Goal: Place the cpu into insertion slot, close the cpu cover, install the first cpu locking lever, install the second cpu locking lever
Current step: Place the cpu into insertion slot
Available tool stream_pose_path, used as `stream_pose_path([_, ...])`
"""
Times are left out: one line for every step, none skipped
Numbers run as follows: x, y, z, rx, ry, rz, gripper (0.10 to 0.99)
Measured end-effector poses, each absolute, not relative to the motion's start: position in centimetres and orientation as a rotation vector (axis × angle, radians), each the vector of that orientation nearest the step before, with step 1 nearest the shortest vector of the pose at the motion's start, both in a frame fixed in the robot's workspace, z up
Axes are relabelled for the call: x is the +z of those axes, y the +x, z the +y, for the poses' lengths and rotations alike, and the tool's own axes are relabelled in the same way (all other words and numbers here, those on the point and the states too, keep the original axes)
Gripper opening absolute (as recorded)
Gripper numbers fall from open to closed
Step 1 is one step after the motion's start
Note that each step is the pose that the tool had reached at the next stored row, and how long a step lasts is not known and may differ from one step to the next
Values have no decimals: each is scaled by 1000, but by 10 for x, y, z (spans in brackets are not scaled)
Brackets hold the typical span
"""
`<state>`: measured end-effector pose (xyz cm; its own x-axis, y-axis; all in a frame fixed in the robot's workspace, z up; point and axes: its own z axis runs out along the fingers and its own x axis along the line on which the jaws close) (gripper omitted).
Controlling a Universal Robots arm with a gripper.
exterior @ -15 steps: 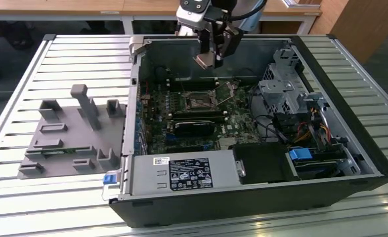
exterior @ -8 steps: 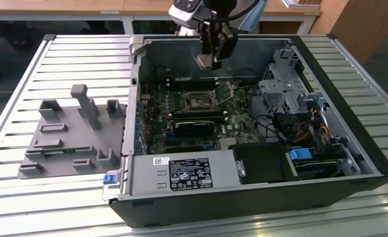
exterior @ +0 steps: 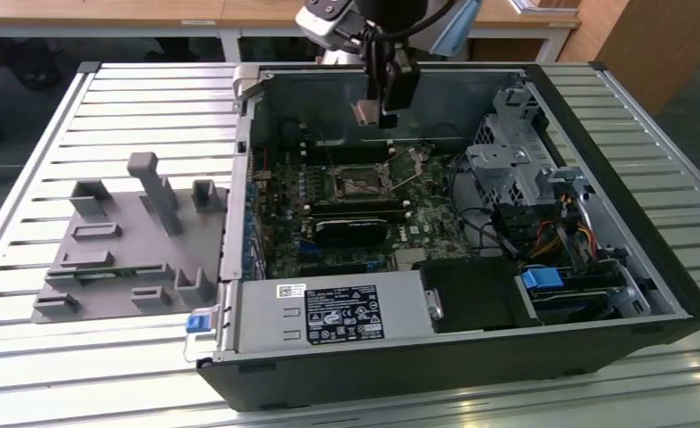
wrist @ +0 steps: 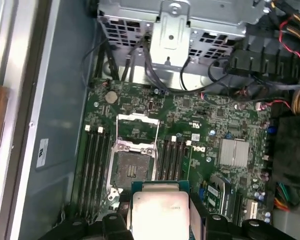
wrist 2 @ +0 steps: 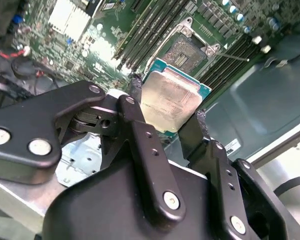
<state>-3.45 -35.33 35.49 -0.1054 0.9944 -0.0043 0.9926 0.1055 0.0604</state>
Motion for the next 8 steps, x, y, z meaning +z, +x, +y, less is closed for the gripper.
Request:
stream_pose_path([354, -34, -353, 64, 2090, 2286, 541])
stream_pose_path([354, -34, -353, 64, 2106, 2270, 541])
stream_pose_path([353, -34, -353, 64, 2121, 2256, 541])
stream_pose_path([352, -35, -353, 63, 2131, 2246, 541])
stream_pose_path([351, -35, -353, 63, 2139, 2238, 541])
stream_pose_path([350, -35, -353, 63, 2147, 2231, 541])
stream_pose_path([349, -34, -353, 63, 2154, 2223, 541])
stream_pose_path([348, -34, -352, 63, 2161, 2216, 541])
